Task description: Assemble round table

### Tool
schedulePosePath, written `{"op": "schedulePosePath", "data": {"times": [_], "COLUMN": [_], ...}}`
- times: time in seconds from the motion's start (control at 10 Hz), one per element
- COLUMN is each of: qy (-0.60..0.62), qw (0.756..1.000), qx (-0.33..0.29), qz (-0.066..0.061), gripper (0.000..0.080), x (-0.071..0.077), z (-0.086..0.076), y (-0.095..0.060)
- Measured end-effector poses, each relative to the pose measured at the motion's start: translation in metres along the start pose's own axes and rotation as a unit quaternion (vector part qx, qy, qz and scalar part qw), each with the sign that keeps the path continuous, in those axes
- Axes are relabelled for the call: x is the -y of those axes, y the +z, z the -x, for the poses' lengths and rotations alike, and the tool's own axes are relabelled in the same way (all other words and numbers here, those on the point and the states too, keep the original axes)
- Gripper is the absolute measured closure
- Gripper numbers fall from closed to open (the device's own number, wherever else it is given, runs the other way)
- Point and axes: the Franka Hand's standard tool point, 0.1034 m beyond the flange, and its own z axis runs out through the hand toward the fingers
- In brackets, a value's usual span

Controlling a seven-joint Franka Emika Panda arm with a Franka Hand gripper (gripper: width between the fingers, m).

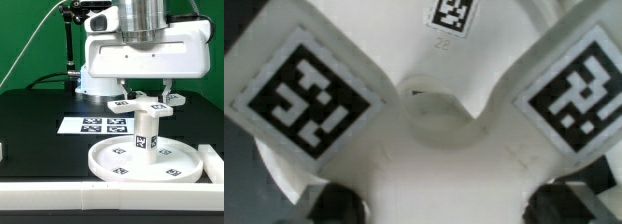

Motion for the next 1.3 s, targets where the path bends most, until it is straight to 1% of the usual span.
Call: {"op": "schedulePosePath", "data": {"times": [0.1,0.3,0.5,0.7,0.8,0.9,1.0,1.1,1.2,1.3], "qy": [0.076,0.213,0.298,0.298,0.289,0.264,0.225,0.215,0.209,0.166], "qw": [0.997,0.977,0.954,0.954,0.957,0.964,0.974,0.976,0.977,0.986], "qx": [-0.004,0.002,0.004,0.004,0.005,0.01,0.014,0.021,0.018,0.017], "qz": [-0.009,-0.027,-0.032,-0.032,-0.031,-0.028,-0.029,-0.03,-0.03,-0.03], "gripper": [0.0351,0.0351,0.0351,0.0351,0.0203,0.0166,0.0166,0.0153,0.0153,0.015], "x": [0.0,-0.001,0.001,0.001,0.002,0.006,0.01,0.015,0.014,0.014], "z": [-0.001,-0.003,-0.004,-0.004,-0.003,-0.002,-0.002,-0.003,-0.003,-0.003], "y": [0.0,0.0,0.0,0.0,0.0,-0.005,-0.012,-0.019,-0.016,-0.015]}}
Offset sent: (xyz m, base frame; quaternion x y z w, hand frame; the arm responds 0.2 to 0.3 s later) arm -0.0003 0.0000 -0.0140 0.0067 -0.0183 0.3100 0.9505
